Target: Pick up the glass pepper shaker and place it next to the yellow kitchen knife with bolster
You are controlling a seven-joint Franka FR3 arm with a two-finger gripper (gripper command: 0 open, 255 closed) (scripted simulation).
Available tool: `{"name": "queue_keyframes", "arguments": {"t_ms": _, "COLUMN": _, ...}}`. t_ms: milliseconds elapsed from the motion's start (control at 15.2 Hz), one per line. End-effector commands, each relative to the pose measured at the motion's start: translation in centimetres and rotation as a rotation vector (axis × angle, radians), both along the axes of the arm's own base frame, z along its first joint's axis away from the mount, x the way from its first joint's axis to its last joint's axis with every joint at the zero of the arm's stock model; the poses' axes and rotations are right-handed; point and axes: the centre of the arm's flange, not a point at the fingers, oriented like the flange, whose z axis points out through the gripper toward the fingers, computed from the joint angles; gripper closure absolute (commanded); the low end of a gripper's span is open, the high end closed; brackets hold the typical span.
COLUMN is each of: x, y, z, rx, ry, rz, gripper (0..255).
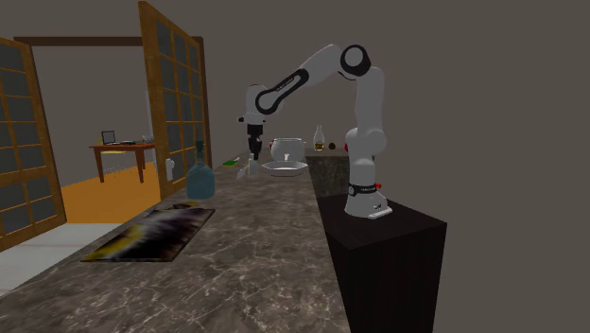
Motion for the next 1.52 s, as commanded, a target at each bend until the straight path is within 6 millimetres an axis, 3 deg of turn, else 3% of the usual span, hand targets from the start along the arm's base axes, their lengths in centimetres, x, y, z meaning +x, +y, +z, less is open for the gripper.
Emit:
{"name": "queue_keyframes", "arguments": {"t_ms": 0, "x": 0.1, "y": 0.0, "z": -1.1, "rx": 0.000, "ry": 0.000, "rz": 0.000, "gripper": 255}}
{"name": "queue_keyframes", "arguments": {"t_ms": 198, "x": 0.1, "y": 0.0, "z": -2.3, "rx": 0.000, "ry": 0.000, "rz": 0.000, "gripper": 255}}
{"name": "queue_keyframes", "arguments": {"t_ms": 660, "x": 0.1, "y": 0.0, "z": -2.3, "rx": 0.000, "ry": 0.000, "rz": 0.000, "gripper": 255}}
{"name": "queue_keyframes", "arguments": {"t_ms": 726, "x": 0.1, "y": 0.0, "z": -2.3, "rx": 0.000, "ry": 0.000, "rz": 0.000, "gripper": 0}}
{"name": "queue_keyframes", "arguments": {"t_ms": 1056, "x": 0.1, "y": 0.0, "z": -2.3, "rx": 0.000, "ry": 0.000, "rz": 0.000, "gripper": 0}}
{"name": "queue_keyframes", "arguments": {"t_ms": 1320, "x": -0.1, "y": 0.3, "z": 2.6, "rx": 0.000, "ry": 0.000, "rz": 0.000, "gripper": 0}}
{"name": "queue_keyframes", "arguments": {"t_ms": 1452, "x": -0.1, "y": 0.3, "z": 2.6, "rx": 0.000, "ry": 0.000, "rz": 0.000, "gripper": 0}}
